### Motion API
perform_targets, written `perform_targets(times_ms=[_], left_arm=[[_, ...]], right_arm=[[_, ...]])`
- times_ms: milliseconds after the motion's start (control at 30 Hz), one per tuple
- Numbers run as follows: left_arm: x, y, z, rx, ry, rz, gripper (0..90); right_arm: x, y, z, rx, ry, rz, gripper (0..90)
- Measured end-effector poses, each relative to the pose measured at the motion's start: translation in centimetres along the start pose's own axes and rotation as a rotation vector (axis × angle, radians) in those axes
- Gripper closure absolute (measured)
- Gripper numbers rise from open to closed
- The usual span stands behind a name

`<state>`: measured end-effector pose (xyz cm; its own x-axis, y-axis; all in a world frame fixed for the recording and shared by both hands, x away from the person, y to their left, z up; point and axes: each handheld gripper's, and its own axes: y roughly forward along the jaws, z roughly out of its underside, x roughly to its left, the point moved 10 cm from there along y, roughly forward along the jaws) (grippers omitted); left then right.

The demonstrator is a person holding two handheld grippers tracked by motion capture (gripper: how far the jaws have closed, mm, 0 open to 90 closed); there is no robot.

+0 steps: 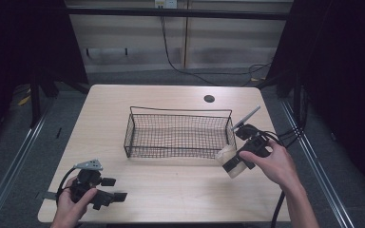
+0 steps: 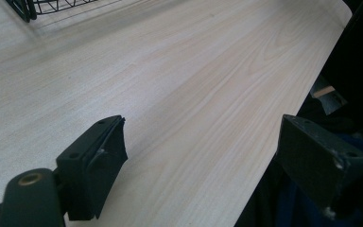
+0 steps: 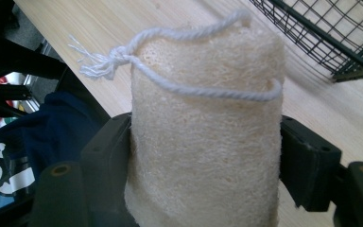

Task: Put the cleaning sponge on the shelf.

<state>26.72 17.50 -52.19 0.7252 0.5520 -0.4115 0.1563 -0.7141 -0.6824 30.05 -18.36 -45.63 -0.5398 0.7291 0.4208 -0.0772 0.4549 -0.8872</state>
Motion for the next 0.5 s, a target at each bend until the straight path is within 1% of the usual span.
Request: perform_targets(times_ms=[100, 133, 167, 300, 333, 400, 467, 500], left_arm=[[0.0, 0.0, 0.0, 0.000, 0.001, -0.004, 16.3], [0.0, 0.0, 0.0, 0.000, -0.003, 0.001, 16.3], [0.0, 0.0, 0.0, 0.000, -0.003, 0.001, 16.3], [0.0, 0.0, 0.0, 0.001, -0.001, 0.001, 16.3], [0.0, 0.0, 0.0, -0.001, -0.004, 0.000, 16.3], [0.0, 0.0, 0.0, 0.001, -0.001, 0.001, 16.4], [0.0, 0.0, 0.0, 0.001, 0.000, -0.001, 16.3], [0.0, 0.0, 0.0, 0.000, 0.002, -0.001, 16.3]], right_arm=[[0.0, -0.1, -0.4, 0.007, 0.000, -0.001, 26.8], [0.0, -0.2, -0.5, 0.011, 0.003, -0.003, 26.8], [0.0, -0.2, -0.5, 0.011, 0.003, -0.003, 26.8], [-0.1, -0.6, -1.4, 0.003, 0.003, -0.002, 26.8], [-0.1, -0.6, -1.5, 0.003, -0.005, -0.002, 26.8], [0.0, -0.7, -1.7, 0.005, 0.001, -0.001, 26.8], [0.1, -0.9, -2.0, -0.005, -0.006, -0.004, 26.8], [0.3, -1.0, -2.3, -0.009, -0.002, -0.018, 26.8]])
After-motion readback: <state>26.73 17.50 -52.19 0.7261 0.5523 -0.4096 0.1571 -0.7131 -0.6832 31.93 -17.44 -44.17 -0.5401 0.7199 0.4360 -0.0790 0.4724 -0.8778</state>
